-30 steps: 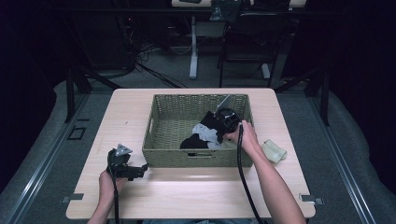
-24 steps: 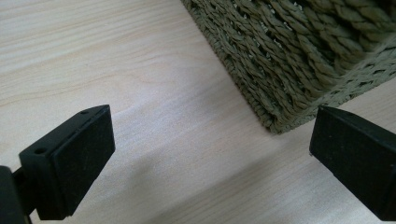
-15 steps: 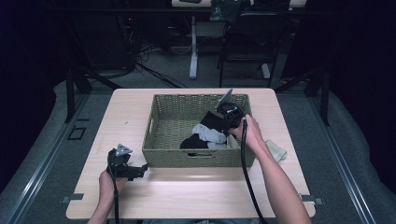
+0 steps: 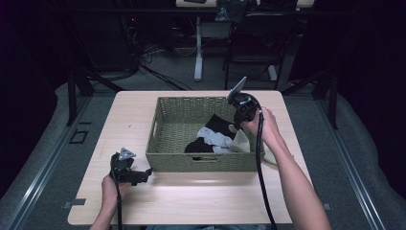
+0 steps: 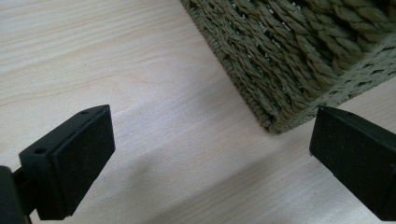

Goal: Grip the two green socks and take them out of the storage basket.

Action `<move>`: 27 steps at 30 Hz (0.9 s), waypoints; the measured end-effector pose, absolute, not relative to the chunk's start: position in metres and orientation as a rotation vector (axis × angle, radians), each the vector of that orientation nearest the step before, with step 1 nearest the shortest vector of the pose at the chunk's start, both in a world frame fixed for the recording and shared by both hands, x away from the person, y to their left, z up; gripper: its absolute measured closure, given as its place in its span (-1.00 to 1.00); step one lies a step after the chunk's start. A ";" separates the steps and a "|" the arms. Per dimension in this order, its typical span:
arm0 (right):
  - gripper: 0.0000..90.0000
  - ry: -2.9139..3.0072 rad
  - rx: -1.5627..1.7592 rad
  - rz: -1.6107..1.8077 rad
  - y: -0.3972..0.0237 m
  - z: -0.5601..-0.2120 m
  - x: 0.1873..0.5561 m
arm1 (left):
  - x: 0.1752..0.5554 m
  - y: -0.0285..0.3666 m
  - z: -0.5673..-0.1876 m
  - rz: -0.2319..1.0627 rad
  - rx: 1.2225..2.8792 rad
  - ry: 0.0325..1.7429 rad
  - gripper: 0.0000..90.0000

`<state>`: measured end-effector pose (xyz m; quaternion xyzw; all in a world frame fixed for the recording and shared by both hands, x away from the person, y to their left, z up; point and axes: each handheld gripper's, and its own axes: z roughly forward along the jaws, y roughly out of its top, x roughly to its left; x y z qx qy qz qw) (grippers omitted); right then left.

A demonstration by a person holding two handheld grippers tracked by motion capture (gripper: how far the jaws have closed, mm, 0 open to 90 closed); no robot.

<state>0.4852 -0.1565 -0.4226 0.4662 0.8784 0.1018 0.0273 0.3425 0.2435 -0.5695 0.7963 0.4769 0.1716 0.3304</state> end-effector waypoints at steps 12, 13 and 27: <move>0.98 2.704 1.394 0.346 -0.152 -0.384 0.483 | 0.342 0.244 -0.570 0.447 2.078 1.251 -1.00; 0.98 2.704 1.389 0.356 -0.152 -0.381 0.483 | 0.342 0.244 -0.570 0.446 2.079 1.250 -1.00; 0.98 2.671 1.347 0.396 -0.145 -0.338 0.478 | 0.342 0.243 -0.570 0.445 2.079 1.249 -1.00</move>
